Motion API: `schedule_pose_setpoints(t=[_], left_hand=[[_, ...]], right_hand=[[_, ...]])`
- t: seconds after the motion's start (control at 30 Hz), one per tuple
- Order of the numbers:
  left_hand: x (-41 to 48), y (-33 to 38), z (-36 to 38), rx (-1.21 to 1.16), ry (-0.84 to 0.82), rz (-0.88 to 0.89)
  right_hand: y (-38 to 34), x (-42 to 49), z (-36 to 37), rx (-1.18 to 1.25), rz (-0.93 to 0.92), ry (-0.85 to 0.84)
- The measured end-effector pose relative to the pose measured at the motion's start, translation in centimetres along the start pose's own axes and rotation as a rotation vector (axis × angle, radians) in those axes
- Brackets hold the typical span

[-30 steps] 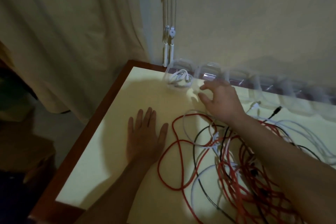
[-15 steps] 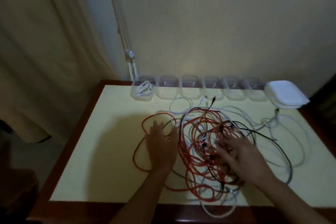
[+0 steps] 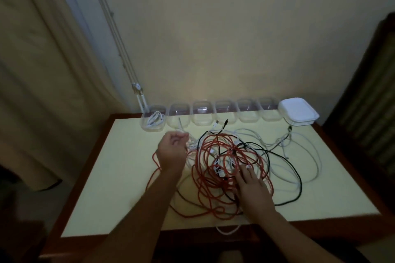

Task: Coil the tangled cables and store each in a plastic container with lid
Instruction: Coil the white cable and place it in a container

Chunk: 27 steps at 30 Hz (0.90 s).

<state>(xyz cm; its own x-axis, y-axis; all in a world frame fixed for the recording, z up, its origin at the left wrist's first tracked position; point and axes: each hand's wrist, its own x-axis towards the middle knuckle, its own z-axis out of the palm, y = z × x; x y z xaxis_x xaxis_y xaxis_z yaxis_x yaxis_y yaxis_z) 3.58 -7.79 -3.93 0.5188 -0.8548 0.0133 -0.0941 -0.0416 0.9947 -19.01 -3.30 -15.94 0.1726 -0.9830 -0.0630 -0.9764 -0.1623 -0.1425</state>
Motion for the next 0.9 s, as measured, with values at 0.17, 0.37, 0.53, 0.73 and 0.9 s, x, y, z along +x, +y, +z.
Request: schedule_pose_setpoints(t=[0.17, 0.37, 0.53, 0.73, 0.9], left_hand=[[0.3, 10.0, -0.4, -0.168, -0.071, 0.133], [-1.5, 20.3, 0.5, -0.442, -0.215, 0.186], [-4.7, 24.8, 0.7, -0.486, -0.341, 0.297], [-6.4, 26.4, -0.1, -0.478, -0.458, 0.309], [-6.4, 24.6, 0.2, -0.536, -0.42, 0.184]], right_hand=[[-1.3, 1.2, -5.7, 0.36, 0.131, -0.005], [-4.4, 2.2, -16.1, 0.719, -0.013, 0.186], [-6.0, 3.0, -21.9, 0.922, -0.035, 0.253], [-5.7, 2.7, -23.5, 0.975, -0.194, 0.261], [-6.6, 1.5, -22.4, 0.984, -0.225, 0.236]])
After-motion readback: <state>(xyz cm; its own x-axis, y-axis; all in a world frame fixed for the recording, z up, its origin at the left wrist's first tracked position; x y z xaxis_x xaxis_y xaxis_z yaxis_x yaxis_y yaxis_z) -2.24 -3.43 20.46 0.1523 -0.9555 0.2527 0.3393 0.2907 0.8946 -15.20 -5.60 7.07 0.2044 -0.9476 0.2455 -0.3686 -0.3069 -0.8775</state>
